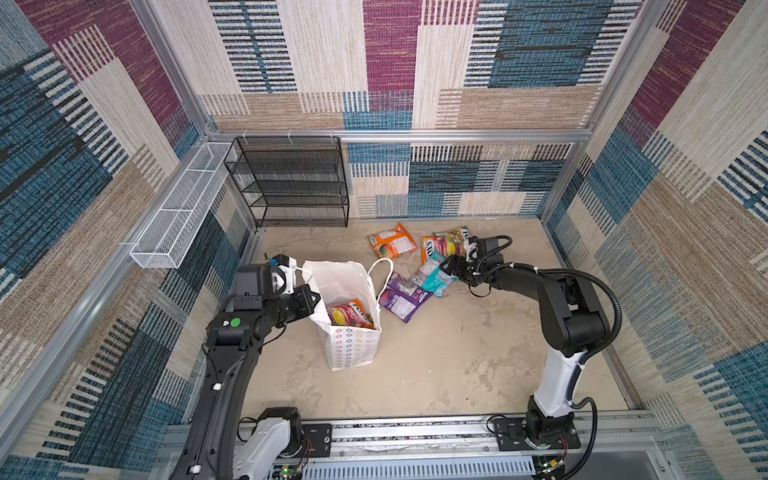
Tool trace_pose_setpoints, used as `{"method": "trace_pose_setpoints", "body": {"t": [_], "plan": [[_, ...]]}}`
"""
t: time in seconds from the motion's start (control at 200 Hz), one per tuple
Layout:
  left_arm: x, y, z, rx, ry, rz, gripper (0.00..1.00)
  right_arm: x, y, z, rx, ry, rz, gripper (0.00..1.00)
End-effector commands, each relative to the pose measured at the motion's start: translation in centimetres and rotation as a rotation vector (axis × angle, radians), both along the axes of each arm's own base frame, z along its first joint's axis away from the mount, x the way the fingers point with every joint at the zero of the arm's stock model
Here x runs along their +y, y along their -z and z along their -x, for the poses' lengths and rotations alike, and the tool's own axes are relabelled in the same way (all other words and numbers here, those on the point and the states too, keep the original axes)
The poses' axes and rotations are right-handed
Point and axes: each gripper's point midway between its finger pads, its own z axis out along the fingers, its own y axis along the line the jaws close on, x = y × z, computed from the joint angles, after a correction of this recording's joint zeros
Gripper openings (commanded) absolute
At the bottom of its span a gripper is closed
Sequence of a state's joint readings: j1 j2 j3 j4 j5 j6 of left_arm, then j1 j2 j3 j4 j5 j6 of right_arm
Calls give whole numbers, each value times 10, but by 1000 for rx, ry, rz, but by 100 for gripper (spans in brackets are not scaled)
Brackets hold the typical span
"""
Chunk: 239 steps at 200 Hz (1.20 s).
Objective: Place the snacks into the paper bag
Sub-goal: 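Lower the right gripper onto the teal Fox's Mint Blossom packet and grasp it, then lift the teal packet and carry it over the bag opening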
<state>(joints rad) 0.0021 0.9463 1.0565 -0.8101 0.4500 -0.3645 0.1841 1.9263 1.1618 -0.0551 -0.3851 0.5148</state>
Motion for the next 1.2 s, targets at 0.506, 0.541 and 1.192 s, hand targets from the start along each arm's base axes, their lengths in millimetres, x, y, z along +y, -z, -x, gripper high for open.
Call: {"method": "trace_pose_setpoints", "body": {"t": [0.506, 0.541, 1.192], "plan": [[2, -12, -7, -65, -8, -1, 0, 2, -65, 21, -98, -29, -34, 1], [1, -13, -6, -67, -4, 4, 0, 0, -75, 25, -104, -20, -34, 0], [3, -10, -6, -59, -18, -5, 0, 28, -326, 97, -522, -40, -106, 0]]}}
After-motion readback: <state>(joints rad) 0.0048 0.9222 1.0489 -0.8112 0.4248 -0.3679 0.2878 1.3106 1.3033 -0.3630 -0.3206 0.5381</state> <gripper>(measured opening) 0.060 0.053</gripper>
